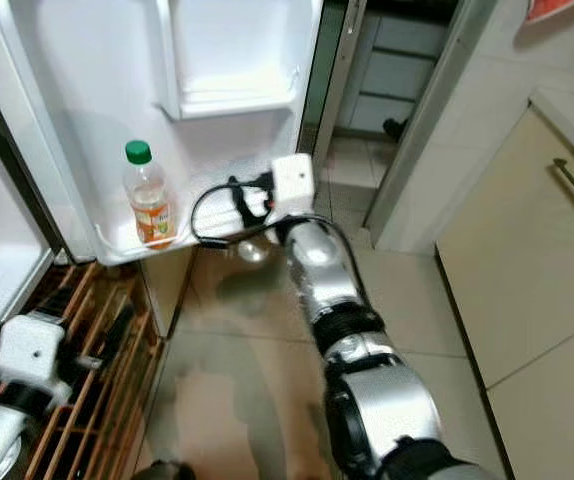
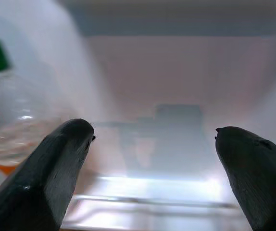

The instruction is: Restocking fridge

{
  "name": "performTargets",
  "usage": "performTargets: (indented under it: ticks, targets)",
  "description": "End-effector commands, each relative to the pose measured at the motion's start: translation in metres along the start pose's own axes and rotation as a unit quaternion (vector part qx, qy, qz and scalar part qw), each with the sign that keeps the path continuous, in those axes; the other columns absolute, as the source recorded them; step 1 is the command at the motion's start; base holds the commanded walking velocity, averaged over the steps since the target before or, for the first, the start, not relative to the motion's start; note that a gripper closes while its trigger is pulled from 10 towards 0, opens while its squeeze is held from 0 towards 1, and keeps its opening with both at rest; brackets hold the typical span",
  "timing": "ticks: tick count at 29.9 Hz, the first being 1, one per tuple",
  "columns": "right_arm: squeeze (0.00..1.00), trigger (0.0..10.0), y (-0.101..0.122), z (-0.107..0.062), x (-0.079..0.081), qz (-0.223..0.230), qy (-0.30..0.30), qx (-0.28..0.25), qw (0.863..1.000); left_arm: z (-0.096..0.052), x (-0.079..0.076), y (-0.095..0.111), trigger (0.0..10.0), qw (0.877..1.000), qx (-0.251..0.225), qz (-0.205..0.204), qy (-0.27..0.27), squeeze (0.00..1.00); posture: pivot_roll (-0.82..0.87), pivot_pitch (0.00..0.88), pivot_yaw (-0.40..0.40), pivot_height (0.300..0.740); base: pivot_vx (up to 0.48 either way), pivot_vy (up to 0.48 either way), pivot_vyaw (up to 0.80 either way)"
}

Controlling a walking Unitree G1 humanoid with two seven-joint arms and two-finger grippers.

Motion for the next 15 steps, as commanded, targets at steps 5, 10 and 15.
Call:
performTargets:
  ticks: [5,10,15]
  targets:
    - [0.00,10.0,0.004,0.008,0.022,0.039,0.032,-0.004,0.999,-0.010,0.000,0.004,10.0,1.000,0.007,0.003,-0.007,0.00,0.15,0.056,-0.096,0.740,0.000,0.000,0.00]
    - [0.00,10.0,-0.001,0.008,0.024,0.031,0.034,0.007,0.999,-0.018,0.000,0.005,10.0,1.000,0.013,0.008,-0.003,0.00,0.17,0.074,-0.102,0.740,0.000,0.000,0.00]
    - [0.00,10.0,-0.009,0.007,0.021,0.051,0.023,0.027,0.998,-0.028,0.004,0.007,10.0,1.000,0.020,0.013,0.003,0.00,0.20,0.097,-0.095,0.740,0.000,0.000,0.00]
Point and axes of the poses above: a point about 5 cm out from each wrist's last joint towards the gripper, its own z axis pointing out of the wrist towards the gripper, its own y axis along the axis of the wrist's last joint, x = y × z, the point moved 4 cm from there along z, pointing out of the wrist towards the gripper, and after that the axes turned 3 degrees about -z, right-handed, at the moved point
